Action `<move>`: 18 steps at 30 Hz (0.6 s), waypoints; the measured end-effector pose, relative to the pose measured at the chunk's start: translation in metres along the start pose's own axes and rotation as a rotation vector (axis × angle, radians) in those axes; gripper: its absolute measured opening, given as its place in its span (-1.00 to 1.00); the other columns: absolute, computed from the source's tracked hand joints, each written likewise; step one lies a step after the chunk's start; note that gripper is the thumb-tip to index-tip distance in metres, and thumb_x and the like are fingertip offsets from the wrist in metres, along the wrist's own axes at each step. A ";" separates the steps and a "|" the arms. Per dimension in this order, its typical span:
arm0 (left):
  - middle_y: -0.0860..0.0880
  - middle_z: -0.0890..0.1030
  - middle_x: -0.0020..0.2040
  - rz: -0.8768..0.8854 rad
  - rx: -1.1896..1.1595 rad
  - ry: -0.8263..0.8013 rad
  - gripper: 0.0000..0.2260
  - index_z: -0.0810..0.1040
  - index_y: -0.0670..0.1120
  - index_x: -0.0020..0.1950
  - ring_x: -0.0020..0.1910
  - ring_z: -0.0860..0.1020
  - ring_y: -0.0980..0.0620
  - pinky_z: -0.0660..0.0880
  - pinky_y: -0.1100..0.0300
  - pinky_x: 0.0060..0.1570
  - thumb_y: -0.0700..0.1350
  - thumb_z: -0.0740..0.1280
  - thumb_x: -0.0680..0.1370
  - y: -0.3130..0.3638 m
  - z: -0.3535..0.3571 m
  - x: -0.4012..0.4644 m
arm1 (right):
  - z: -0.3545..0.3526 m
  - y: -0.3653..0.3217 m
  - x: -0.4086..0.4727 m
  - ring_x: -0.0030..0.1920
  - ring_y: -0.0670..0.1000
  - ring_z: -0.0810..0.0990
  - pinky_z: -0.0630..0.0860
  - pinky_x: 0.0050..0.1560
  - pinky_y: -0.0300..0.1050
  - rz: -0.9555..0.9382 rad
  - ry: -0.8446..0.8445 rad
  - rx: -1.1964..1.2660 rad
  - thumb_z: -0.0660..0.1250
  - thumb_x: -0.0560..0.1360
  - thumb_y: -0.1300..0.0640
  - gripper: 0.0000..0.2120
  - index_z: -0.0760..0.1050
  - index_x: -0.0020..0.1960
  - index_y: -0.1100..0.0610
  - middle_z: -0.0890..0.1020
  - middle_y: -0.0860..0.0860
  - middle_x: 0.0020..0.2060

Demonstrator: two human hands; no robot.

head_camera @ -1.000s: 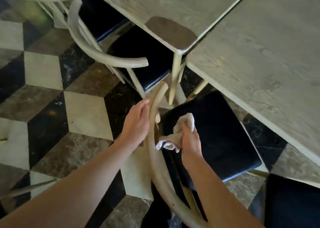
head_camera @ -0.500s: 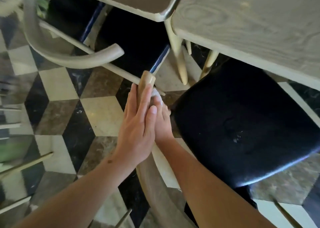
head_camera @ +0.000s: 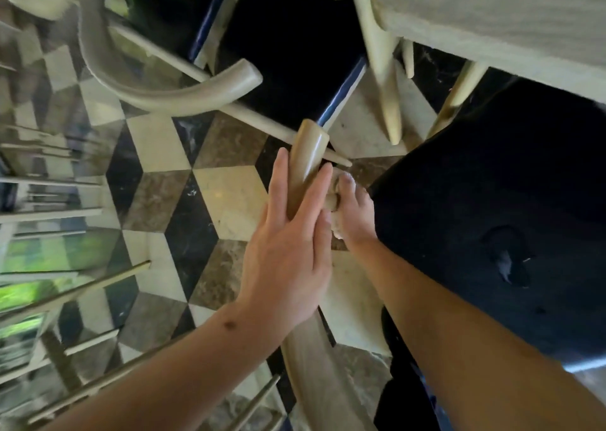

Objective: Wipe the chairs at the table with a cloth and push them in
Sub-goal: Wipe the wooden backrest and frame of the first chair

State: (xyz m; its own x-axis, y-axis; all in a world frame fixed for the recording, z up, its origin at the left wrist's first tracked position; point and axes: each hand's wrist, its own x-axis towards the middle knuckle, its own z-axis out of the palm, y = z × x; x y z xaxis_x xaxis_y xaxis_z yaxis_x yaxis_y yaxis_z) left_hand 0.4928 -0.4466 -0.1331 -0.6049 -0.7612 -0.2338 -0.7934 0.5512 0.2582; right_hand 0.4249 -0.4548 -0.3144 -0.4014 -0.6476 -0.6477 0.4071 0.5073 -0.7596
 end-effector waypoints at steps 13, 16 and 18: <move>0.06 -0.07 0.65 0.033 -0.053 0.050 -0.60 0.21 0.20 0.56 0.29 -0.01 0.65 0.32 0.31 0.18 0.07 0.01 0.70 -0.007 0.005 0.001 | 0.031 -0.013 -0.028 -0.23 -0.04 0.55 0.52 -0.10 0.16 -0.462 0.325 0.108 -0.02 0.67 0.00 -0.58 0.41 -0.27 0.09 0.58 -0.08 -0.34; 0.11 -0.07 0.63 0.037 -0.015 0.067 -0.59 0.21 0.22 0.56 0.23 0.10 0.67 0.32 0.40 0.02 0.10 0.02 0.69 -0.009 0.010 0.000 | 0.023 0.016 -0.002 -0.21 0.09 0.59 0.53 -0.08 0.17 -0.360 0.289 0.040 -0.04 0.65 -0.07 -0.55 0.42 -0.28 0.06 0.61 0.04 -0.32; 0.08 -0.05 0.64 0.028 0.002 0.072 -0.58 0.23 0.19 0.56 0.25 0.16 0.62 0.31 0.45 0.00 0.11 0.03 0.68 -0.008 0.010 0.001 | 0.010 0.029 0.018 -0.17 0.10 0.62 0.59 -0.10 0.05 -0.161 0.135 -0.014 -0.05 0.63 -0.17 -0.54 0.49 -0.19 0.04 0.63 0.08 -0.22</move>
State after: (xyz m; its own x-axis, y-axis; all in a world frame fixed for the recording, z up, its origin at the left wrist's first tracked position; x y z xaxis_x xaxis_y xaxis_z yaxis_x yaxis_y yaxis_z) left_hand 0.4974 -0.4482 -0.1449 -0.6202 -0.7682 -0.1585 -0.7766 0.5729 0.2621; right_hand 0.4374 -0.4572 -0.3480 -0.5671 -0.6392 -0.5194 0.3180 0.4117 -0.8540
